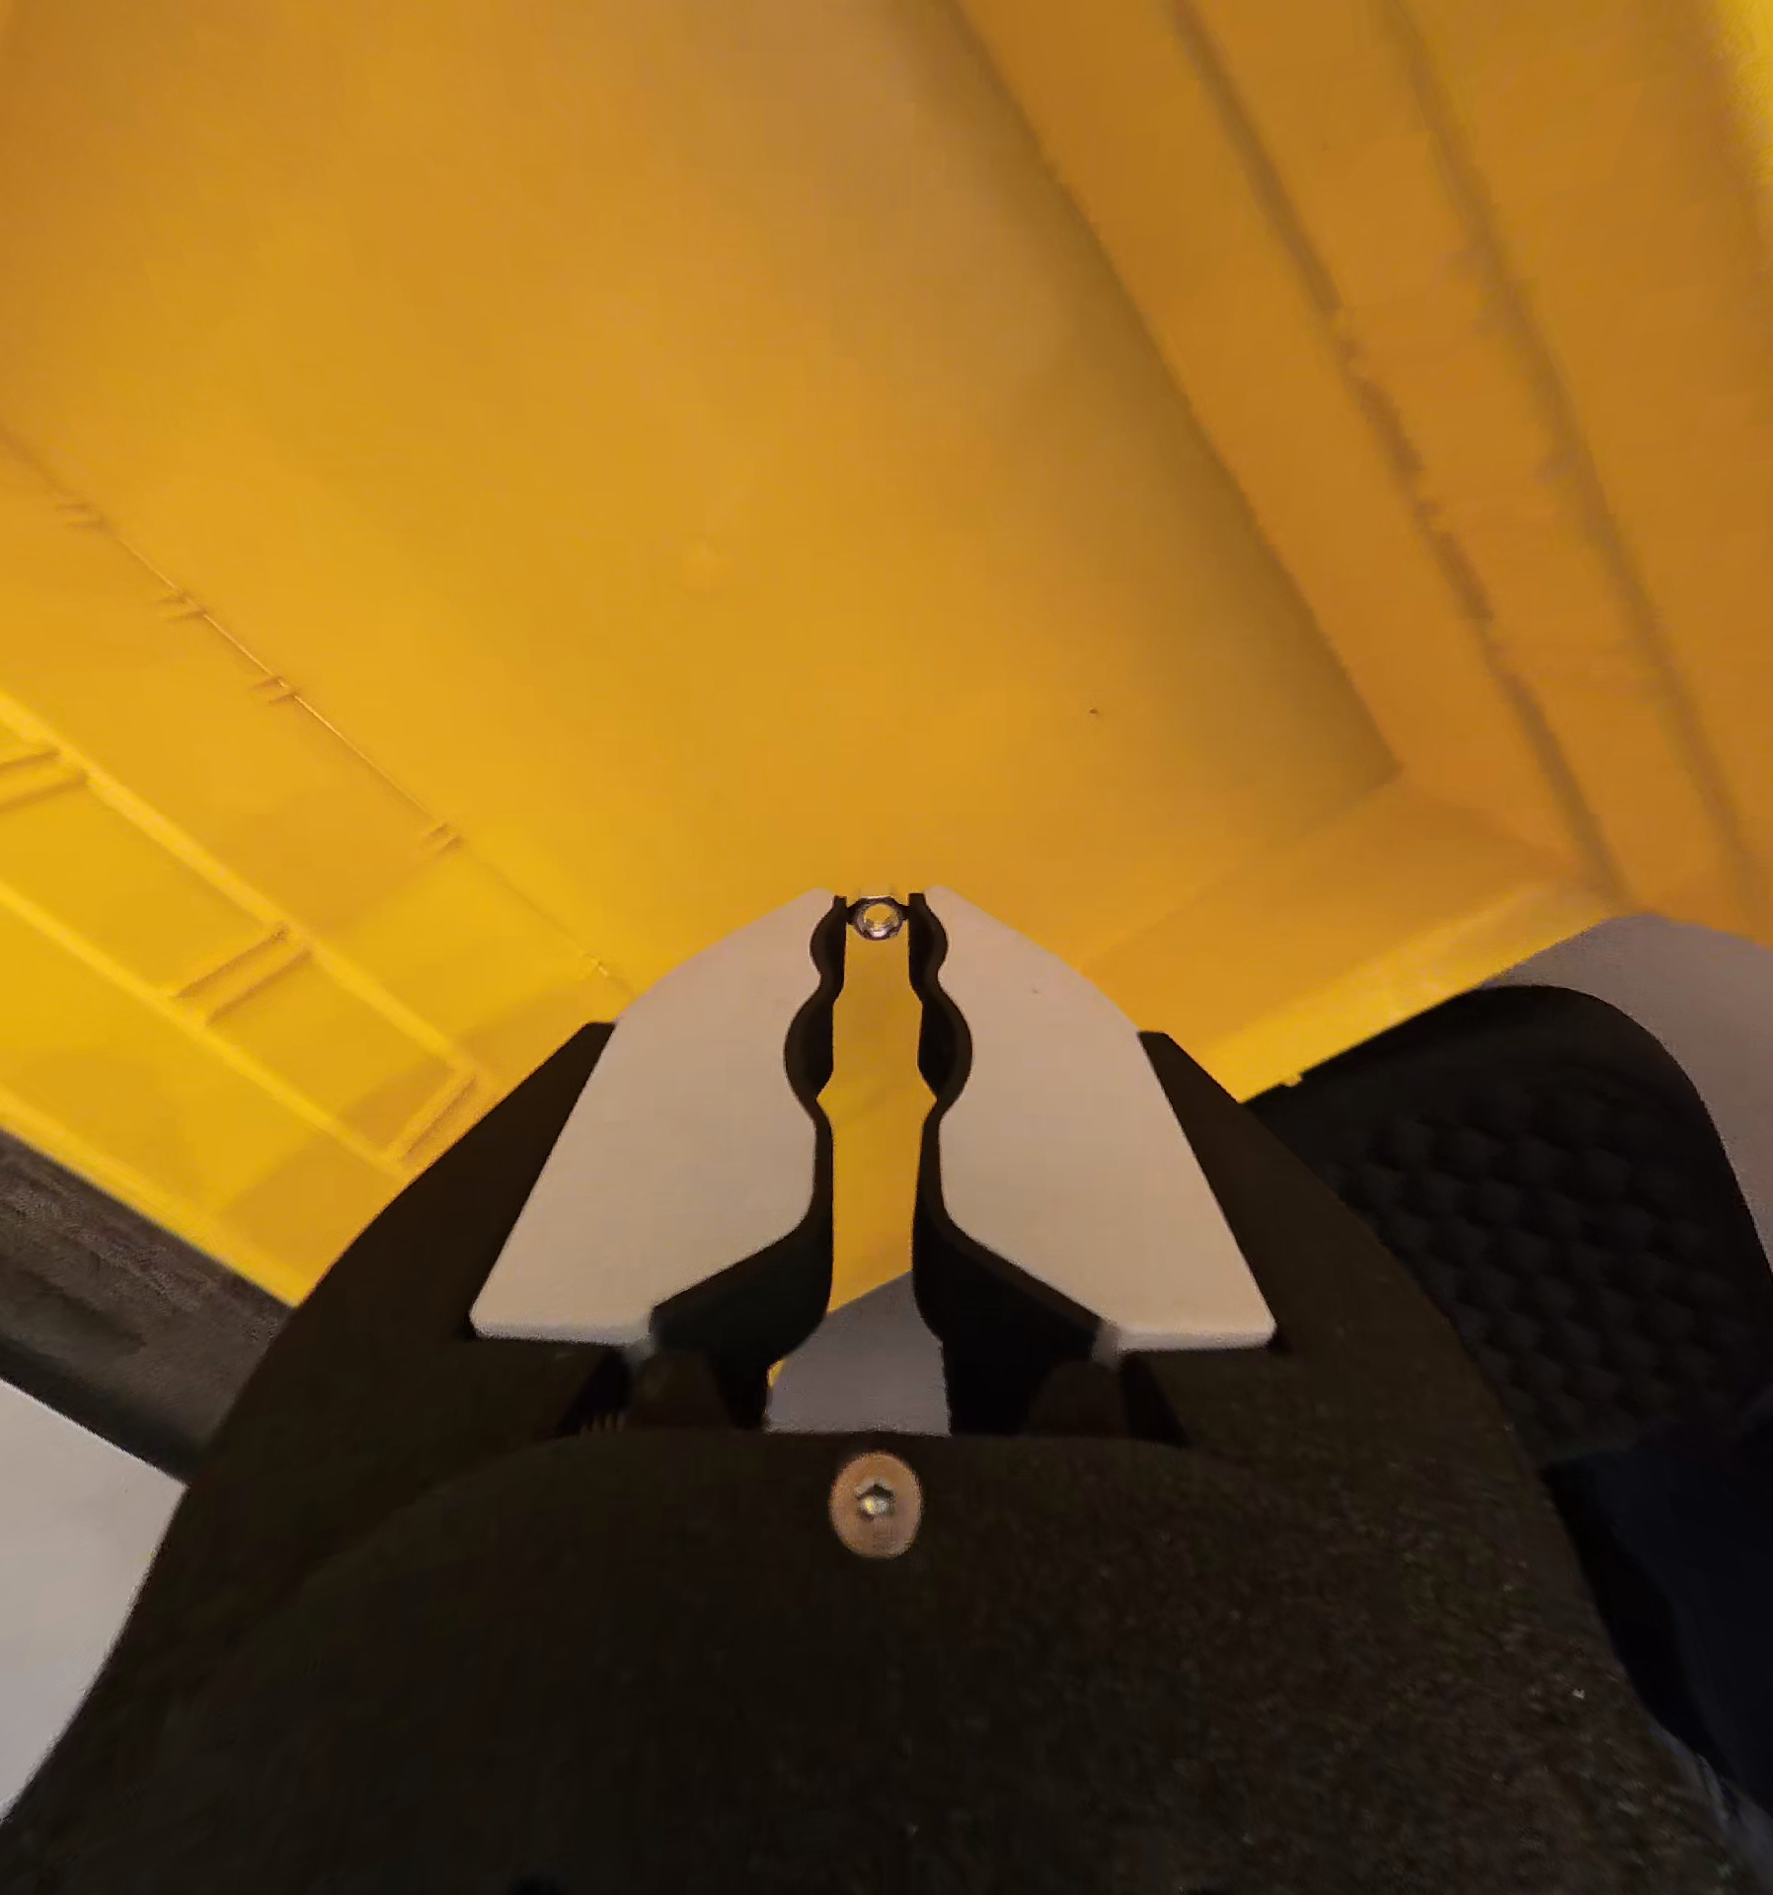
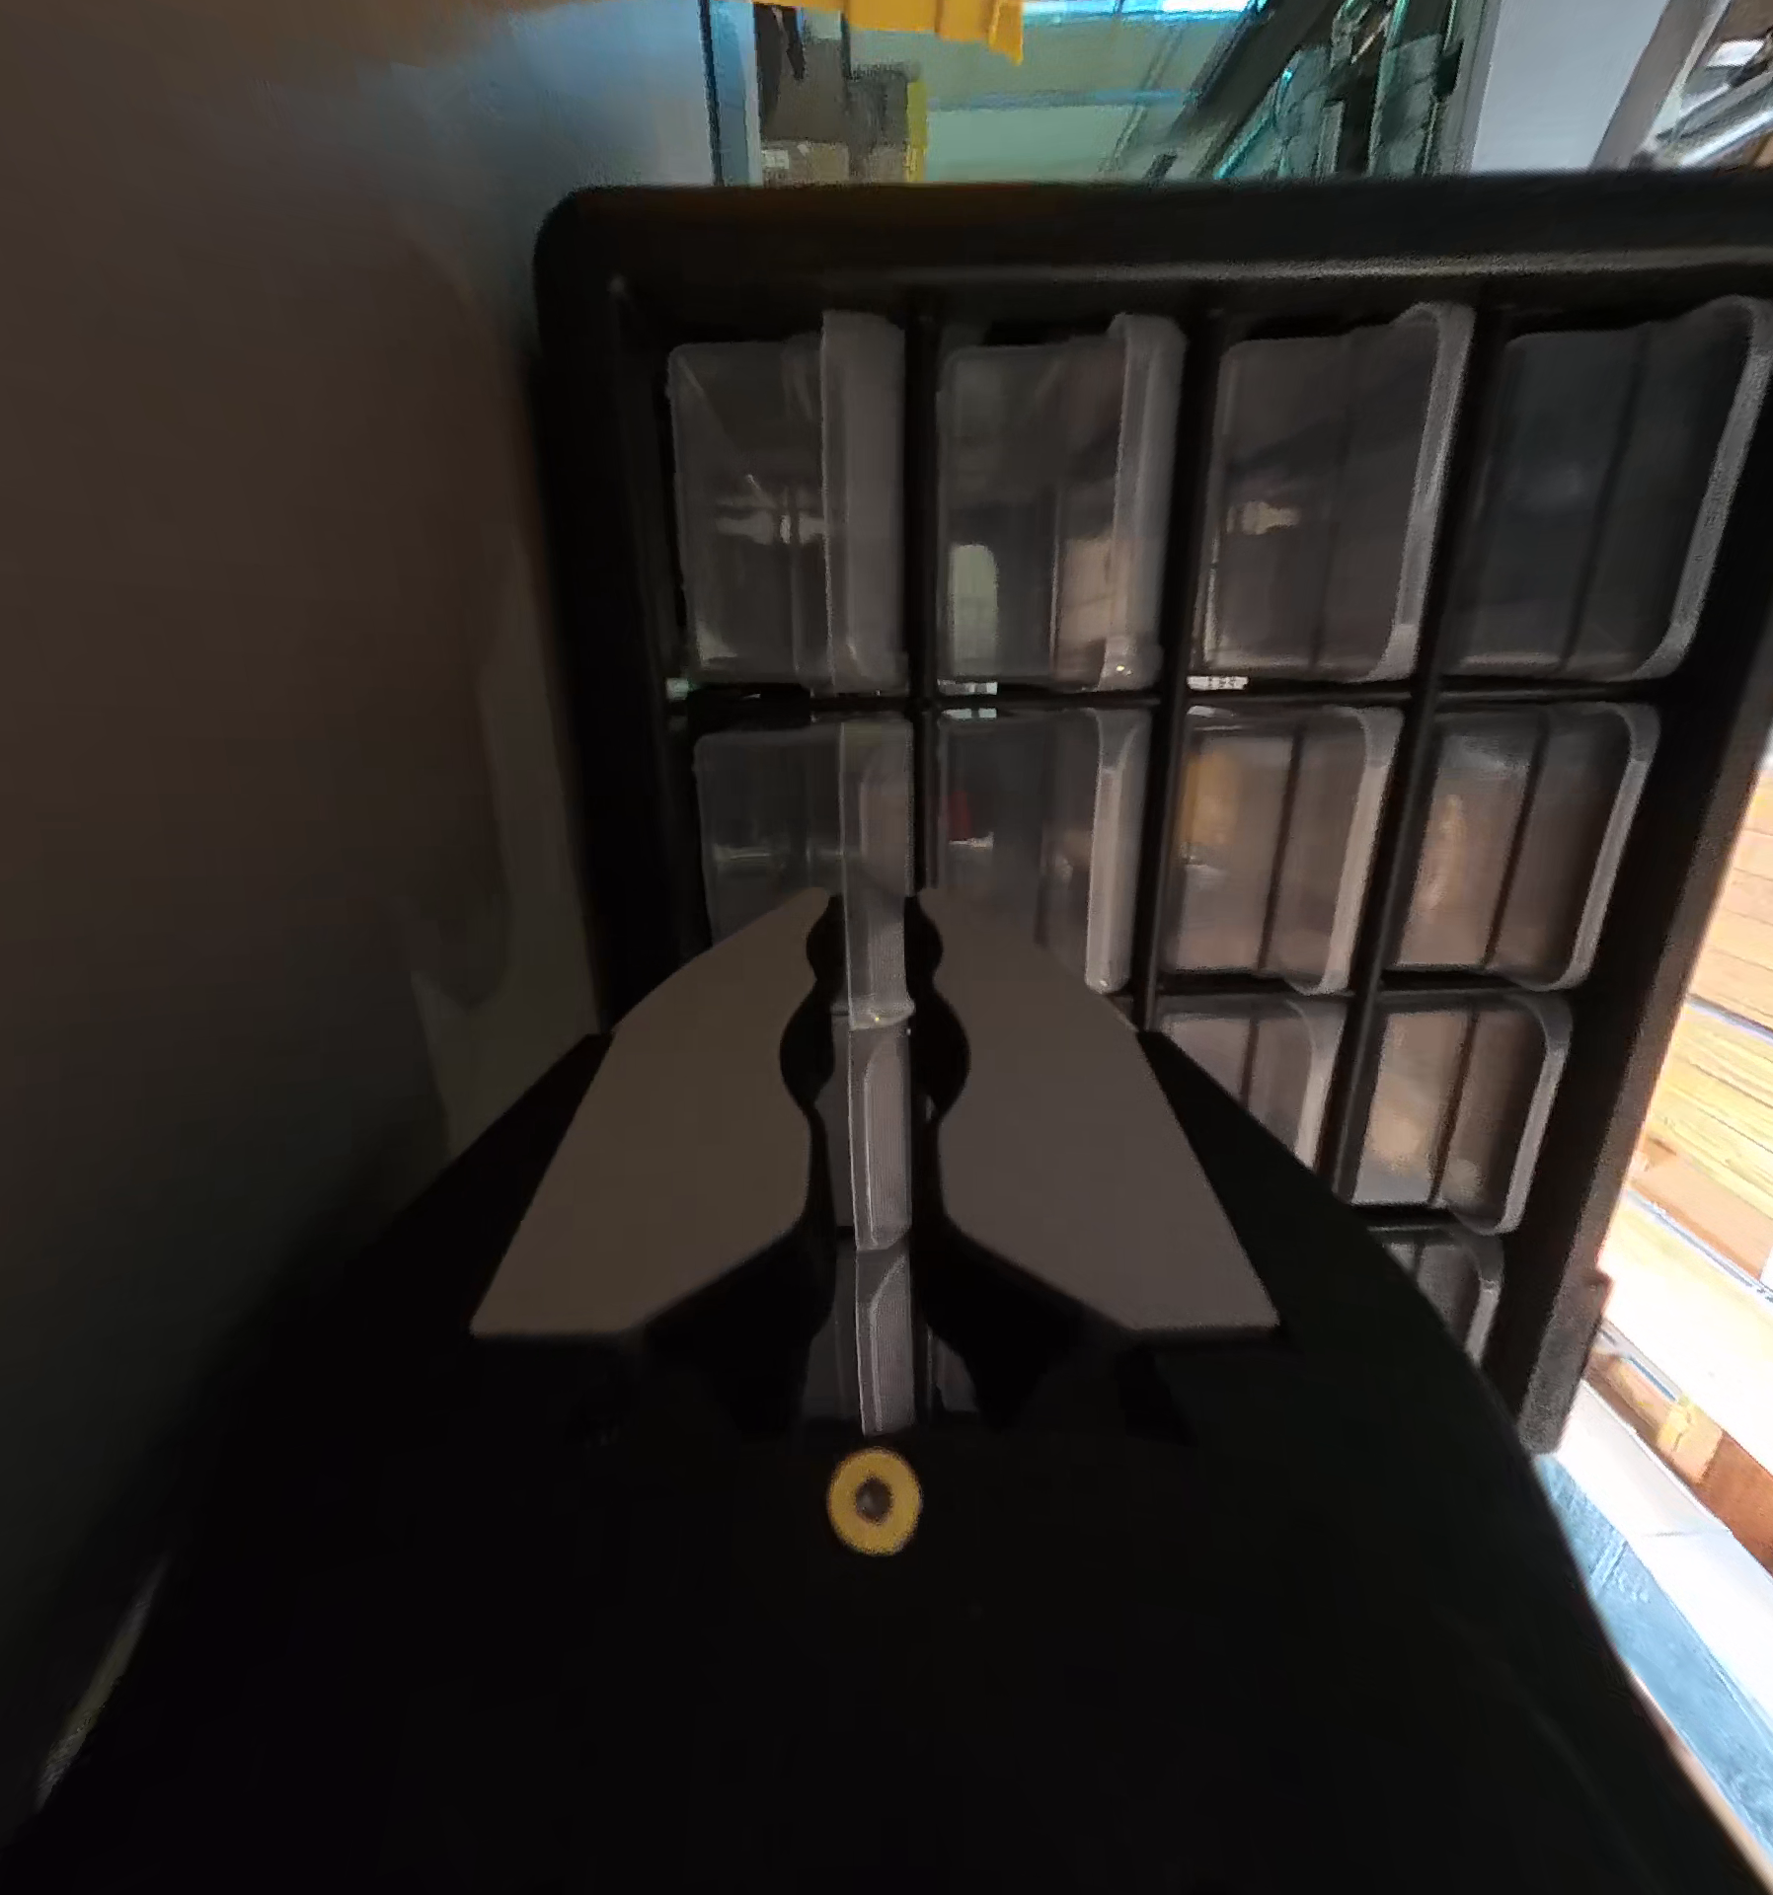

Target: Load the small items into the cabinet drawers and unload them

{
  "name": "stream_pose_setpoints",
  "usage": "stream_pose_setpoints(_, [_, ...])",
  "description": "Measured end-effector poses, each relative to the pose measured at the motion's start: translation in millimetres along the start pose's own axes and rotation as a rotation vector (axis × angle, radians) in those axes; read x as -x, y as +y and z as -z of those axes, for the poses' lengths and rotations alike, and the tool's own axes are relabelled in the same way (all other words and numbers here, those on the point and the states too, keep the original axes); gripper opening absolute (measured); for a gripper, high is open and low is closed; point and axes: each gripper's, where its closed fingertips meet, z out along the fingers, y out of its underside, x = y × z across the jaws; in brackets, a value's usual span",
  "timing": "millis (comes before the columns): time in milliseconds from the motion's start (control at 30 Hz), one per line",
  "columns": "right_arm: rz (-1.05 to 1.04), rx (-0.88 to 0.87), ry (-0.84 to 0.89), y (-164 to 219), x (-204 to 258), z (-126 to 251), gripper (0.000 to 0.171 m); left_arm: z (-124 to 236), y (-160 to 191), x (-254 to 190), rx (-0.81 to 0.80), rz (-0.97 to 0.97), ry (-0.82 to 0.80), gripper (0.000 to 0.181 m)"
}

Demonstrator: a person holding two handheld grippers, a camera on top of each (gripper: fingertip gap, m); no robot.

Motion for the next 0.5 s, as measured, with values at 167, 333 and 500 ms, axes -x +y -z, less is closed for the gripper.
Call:
stream_pose_setpoints(167, [0.005, -0.035, -0.005, -5.0, -0.6, 27.7, 0.011, 21.3, -9.6, -22.0, -0.074, -0.068, -0.019, 0.011])
stream_pose_setpoints(333, [0.002, -0.051, -0.006, -11.3, -1.6, 52.3, 0.011, 44.9, -25.9, -54.5, -0.183, -0.168, -0.032, 0.011])
stream_pose_setpoints(500, [-0.002, -0.066, -0.01, -16.2, -3.1, 70.2, 0.011, 61.5, -46.6, -87.2, -0.294, -0.22, -0.032, 0.011])
